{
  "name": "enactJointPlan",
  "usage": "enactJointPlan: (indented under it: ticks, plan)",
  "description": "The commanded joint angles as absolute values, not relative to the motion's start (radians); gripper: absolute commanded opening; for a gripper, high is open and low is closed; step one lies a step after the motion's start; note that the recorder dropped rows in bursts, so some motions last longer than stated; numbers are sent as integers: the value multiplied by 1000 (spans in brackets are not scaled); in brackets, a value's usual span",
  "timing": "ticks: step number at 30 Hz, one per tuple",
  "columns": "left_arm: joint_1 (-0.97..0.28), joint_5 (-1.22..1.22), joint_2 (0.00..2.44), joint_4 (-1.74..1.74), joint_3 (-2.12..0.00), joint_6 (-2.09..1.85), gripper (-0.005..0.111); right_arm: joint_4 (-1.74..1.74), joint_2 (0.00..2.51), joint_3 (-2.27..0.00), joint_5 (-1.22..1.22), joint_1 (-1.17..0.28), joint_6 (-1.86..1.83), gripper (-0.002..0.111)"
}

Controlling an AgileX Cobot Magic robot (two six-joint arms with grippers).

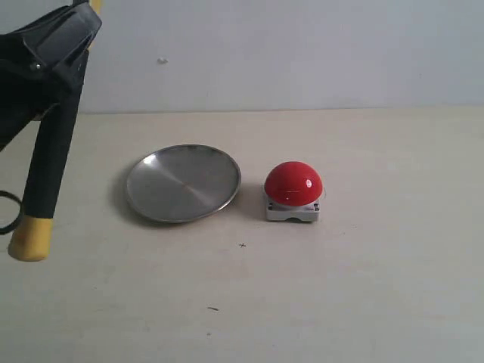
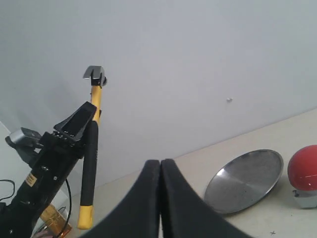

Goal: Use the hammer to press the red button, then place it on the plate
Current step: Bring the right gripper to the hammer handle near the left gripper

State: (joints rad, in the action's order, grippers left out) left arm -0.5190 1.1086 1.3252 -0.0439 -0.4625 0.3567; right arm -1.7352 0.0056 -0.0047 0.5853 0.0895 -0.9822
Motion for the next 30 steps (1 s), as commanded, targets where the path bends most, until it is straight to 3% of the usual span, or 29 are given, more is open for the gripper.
enactJointPlan:
  ticks: [1,8,11,18,24,30]
  plan:
    - [-569,1200,1383,18,-549,302,0,-1744,43,-41,523,94,-1030,0]
    - [-693,1029,1397,233,-694,87,0,-1744,226,-287,458,94,-1170,0]
    - [-742,1021,1397,362,-737,-6,0,-1744,472,-402,581,94,-1185,0]
    - [-758,1029,1397,411,-748,-30,0,-1744,1006,-418,907,94,-1395,2]
    - [-758,1044,1397,435,-748,-30,0,-1744,1277,-447,1097,88,-1541,18]
    - [-758,1018,1449,433,-787,-30,0,-1744,1360,-574,1068,-76,-1551,32]
